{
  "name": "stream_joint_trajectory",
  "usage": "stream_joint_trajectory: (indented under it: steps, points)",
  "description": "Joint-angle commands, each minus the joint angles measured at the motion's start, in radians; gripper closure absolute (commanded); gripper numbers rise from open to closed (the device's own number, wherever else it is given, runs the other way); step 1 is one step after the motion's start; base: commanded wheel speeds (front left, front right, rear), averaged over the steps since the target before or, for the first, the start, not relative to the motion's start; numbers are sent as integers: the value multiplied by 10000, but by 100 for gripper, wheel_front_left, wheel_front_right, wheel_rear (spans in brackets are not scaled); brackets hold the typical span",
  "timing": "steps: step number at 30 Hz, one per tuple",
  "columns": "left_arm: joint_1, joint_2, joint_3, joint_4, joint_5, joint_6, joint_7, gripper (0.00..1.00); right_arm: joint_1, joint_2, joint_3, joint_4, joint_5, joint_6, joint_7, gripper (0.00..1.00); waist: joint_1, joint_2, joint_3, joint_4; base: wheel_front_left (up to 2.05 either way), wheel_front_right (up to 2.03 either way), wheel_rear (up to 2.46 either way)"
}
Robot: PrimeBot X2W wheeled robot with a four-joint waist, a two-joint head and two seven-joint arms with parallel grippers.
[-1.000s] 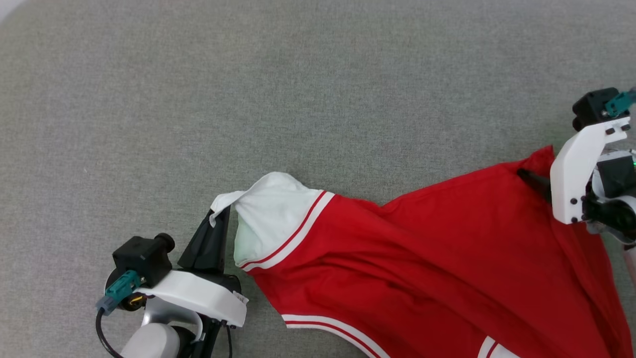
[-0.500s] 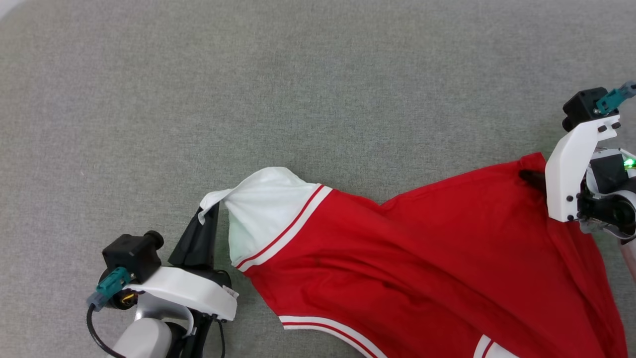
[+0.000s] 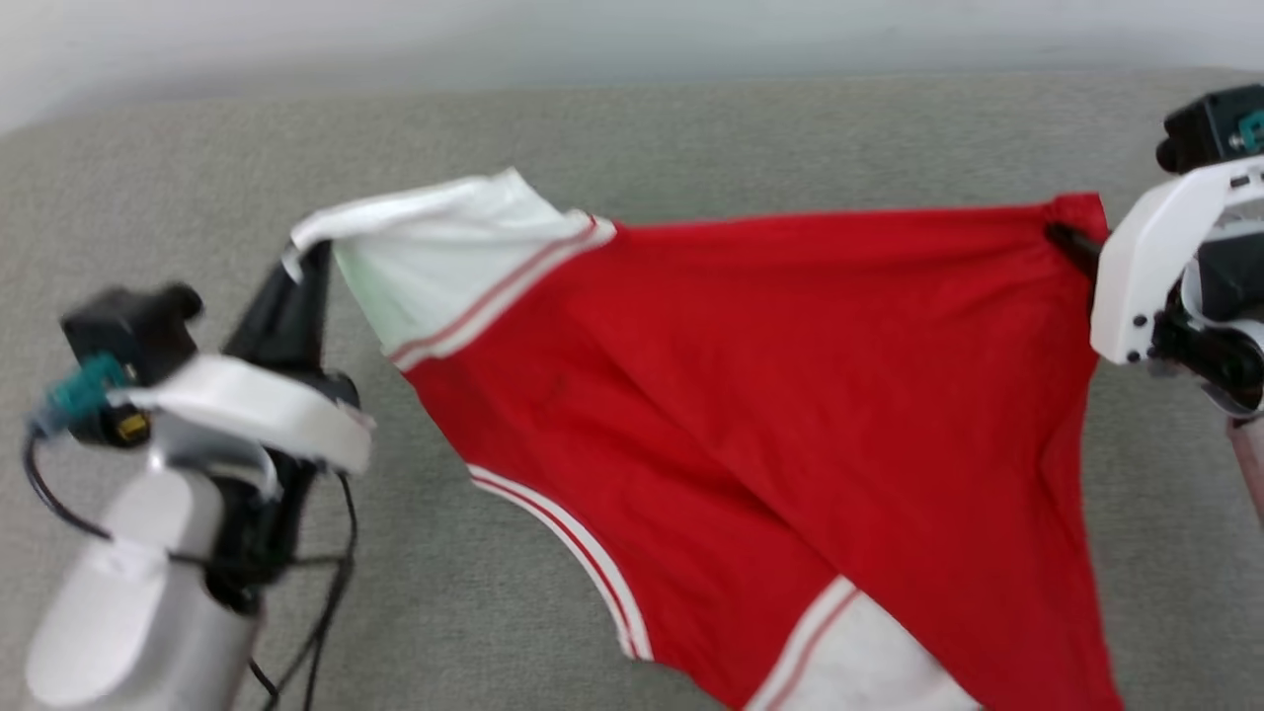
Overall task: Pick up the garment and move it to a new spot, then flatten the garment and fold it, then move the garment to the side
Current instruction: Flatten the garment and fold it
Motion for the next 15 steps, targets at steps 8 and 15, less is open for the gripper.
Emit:
stream_joint_trajectory:
  steps: [8, 15]
  points:
    - [-3105, 411, 301, 1998, -208, -567, 622, 100, -1584, 786, -582, 754, -1005, -12, -1335, 100, -1, 0, -359, -855, 0, 0, 0]
    - [-5655, 626, 316, 3508, 179, -810, 510, 100, -3257, 1062, -1196, 1262, -1761, -15, -2414, 100, -1, 0, 212, -1003, 0, 0, 0]
